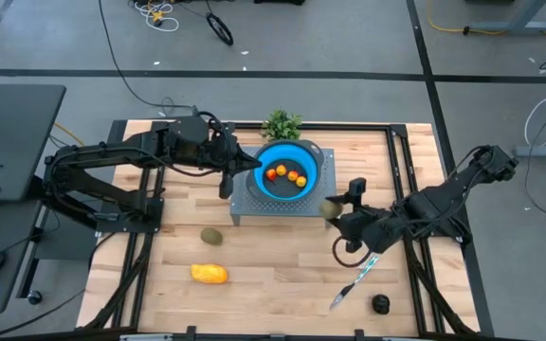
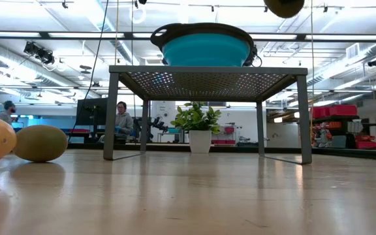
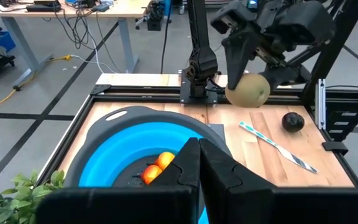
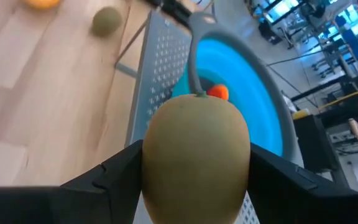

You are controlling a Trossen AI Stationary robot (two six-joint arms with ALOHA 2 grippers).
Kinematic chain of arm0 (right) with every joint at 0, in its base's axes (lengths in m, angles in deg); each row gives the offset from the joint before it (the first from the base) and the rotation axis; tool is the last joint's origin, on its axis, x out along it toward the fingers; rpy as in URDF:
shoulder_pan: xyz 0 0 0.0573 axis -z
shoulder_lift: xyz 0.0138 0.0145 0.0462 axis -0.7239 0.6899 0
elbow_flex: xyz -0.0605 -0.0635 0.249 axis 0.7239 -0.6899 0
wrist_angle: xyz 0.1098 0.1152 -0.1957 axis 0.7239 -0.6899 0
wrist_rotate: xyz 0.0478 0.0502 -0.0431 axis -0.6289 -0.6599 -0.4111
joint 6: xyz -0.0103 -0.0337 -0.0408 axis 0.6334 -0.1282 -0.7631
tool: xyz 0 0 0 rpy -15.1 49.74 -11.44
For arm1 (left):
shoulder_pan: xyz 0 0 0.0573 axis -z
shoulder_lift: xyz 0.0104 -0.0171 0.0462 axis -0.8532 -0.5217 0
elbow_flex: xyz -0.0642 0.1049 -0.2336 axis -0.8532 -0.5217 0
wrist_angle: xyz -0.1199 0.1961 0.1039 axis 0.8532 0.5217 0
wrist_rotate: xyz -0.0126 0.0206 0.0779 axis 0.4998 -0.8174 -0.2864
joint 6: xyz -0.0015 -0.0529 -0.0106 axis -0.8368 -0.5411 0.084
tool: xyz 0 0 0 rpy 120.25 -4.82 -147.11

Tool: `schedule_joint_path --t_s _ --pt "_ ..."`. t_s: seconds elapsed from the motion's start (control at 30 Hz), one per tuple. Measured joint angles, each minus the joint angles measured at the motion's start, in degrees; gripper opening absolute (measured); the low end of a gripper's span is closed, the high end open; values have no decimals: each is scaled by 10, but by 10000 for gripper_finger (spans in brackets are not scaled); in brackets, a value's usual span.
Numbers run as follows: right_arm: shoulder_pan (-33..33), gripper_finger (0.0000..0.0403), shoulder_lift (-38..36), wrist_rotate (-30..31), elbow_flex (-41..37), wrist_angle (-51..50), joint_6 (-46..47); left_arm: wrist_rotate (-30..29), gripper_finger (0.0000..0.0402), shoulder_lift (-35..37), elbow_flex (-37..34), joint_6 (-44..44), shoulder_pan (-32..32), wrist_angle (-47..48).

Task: Pick & Place Fruit
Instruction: Put the right green kiwi into the strainer bowl on the shelf

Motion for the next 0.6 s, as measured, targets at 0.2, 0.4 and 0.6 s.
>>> schedule_joint_path --t_s 0.2,0.4,0.6 --pt "27 250 0 26 0 62 42 -1 4 0 0 0 0 0" --pt "63 250 0 64 0 127 93 -1 3 7 0 0 0 -2" --pt "93 250 0 64 0 184 93 -1 4 11 0 0 0 -1"
